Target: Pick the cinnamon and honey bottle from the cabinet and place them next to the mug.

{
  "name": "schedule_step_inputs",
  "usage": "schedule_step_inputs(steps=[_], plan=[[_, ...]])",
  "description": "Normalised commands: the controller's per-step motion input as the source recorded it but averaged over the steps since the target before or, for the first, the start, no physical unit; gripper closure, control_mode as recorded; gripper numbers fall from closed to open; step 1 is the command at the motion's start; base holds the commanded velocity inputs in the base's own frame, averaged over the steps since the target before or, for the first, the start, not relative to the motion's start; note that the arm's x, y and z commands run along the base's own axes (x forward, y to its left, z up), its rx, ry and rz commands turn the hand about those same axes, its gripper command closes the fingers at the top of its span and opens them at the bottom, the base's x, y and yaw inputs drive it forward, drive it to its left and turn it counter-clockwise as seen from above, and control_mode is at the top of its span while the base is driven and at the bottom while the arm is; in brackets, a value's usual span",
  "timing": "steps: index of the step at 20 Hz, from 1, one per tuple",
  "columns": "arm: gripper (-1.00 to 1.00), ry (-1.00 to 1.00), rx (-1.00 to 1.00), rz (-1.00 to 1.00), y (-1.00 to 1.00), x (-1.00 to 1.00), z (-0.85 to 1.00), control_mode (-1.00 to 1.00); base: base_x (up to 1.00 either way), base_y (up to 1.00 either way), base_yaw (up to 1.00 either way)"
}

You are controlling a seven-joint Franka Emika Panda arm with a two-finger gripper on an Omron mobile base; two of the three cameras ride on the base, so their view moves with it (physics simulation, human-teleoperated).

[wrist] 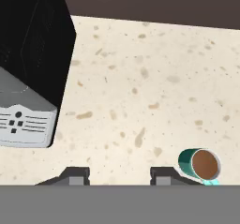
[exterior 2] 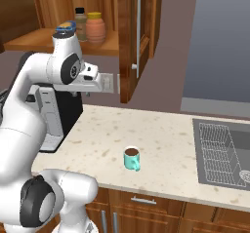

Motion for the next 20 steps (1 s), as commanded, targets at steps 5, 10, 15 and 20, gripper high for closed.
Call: schedule_step_inputs(steps=[5, 10, 15, 20], plan=[[-1.0, 0.0, 0.01, -0.01, -0.02, -0.23, 0.0, -1.0, 0.0, 0.0, 0.0], [-1.0, -0.07, 0.0, -0.01, -0.03, -0.74, 0.05, -1.0, 0.0, 0.0, 0.0], [-1.0, -0.09, 0.0, 0.0, 0.0, -0.7, 0.73, -1.0, 0.0, 0.0, 0.0], [-1.0, -0.08, 0.0, -0.06, 0.0, -0.37, 0.87, -1.0, 0.0, 0.0, 0.0]])
